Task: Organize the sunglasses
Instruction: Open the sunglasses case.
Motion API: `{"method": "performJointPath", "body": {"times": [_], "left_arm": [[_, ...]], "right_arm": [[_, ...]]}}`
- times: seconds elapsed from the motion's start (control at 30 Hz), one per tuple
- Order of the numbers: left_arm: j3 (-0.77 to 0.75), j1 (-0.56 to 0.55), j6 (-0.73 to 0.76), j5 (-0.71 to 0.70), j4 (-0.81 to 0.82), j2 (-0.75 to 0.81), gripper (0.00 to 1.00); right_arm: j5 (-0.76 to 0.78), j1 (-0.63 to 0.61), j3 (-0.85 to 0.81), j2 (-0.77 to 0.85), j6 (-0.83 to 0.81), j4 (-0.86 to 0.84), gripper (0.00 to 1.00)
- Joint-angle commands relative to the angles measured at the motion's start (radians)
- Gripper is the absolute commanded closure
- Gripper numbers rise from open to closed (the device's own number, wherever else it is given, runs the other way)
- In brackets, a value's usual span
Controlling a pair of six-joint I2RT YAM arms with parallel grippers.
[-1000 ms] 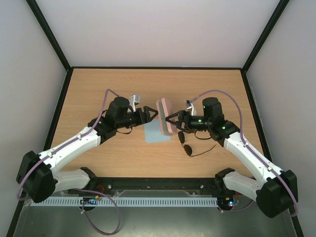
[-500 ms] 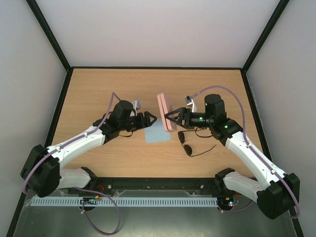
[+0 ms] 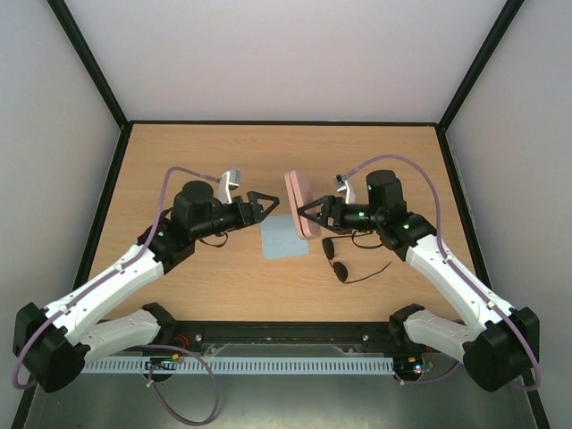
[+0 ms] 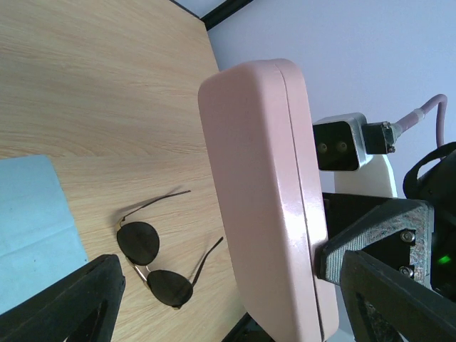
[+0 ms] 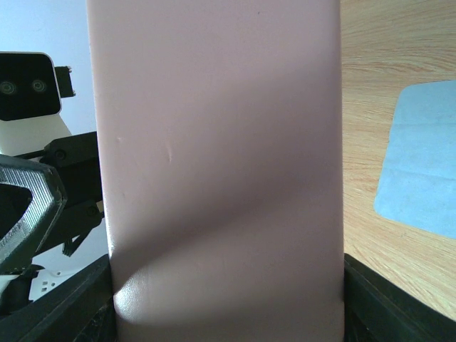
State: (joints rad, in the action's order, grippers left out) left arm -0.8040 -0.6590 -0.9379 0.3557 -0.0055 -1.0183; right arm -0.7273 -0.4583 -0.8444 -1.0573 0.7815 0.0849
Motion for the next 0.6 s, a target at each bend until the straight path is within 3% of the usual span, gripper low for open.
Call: {"method": "performJointPath", "body": {"times": [0.0, 0.57], "left_arm": [[-0.033, -0.023, -0.026, -0.001, 0.017, -0.016, 0.15], [-0.124, -0.085, 0.013, -0.049, 0.013, -0.167, 0.14]], "right_arm": [[-0.008, -0.002, -0.018, -0.006, -0.023, -0.01, 0.38], [-0.002, -0.002, -0.015, 0.002, -0.053, 0.022, 0.38]]}}
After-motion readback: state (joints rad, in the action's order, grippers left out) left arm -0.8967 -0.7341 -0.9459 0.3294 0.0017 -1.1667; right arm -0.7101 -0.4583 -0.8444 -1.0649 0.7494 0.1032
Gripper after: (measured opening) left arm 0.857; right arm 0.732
